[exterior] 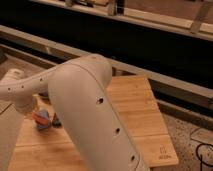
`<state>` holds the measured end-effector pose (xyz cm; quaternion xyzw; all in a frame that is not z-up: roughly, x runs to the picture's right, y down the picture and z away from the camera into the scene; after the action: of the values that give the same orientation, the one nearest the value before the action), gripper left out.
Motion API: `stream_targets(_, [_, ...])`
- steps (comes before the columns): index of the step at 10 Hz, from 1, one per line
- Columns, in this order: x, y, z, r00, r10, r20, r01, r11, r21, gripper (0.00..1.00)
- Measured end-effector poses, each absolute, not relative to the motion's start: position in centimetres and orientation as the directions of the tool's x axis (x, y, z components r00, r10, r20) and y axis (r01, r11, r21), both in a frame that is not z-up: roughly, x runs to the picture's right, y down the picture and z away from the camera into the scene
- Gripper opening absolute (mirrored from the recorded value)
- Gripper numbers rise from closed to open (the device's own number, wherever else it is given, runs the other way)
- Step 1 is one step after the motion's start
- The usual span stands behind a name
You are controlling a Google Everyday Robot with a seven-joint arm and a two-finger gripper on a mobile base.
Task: Place the pepper on the white sponge
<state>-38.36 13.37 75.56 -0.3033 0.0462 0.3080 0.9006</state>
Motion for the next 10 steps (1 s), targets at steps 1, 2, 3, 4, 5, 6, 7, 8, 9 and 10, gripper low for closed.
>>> stream_targets(1, [-38.4,13.3,75.5,0.805,0.528,-0.27,-0.584,0.627,-0.516,0.4])
stream_targets(2, [-38.2,13.3,75.6,0.802,0.529,-0.277,-0.589,0.625,-0.512,0.53])
stream_targets(3, [-38.1,13.3,75.6,0.8,0.53,-0.281,-0.592,0.624,-0.51,0.6])
stream_targets(4, [-38.0,13.4,75.6,0.796,0.531,-0.289,-0.598,0.621,-0.506,0.71])
stream_targets(5, [-37.8,13.4,75.5,0.79,0.535,-0.299,-0.607,0.616,-0.502,0.77])
stream_targets(6, [-37.5,13.5,75.6,0.782,0.54,-0.312,-0.618,0.609,-0.496,0.79])
stream_targets(7, [-37.3,13.4,75.7,0.773,0.546,-0.323,-0.631,0.602,-0.489,0.79])
stream_targets(8, [-37.1,13.4,75.7,0.765,0.552,-0.332,-0.64,0.596,-0.484,0.79])
stream_targets(9, [-36.9,13.4,75.8,0.754,0.56,-0.343,-0.654,0.588,-0.477,0.79])
stream_targets(10, [-36.9,13.3,75.9,0.749,0.565,-0.347,-0.66,0.584,-0.473,0.79])
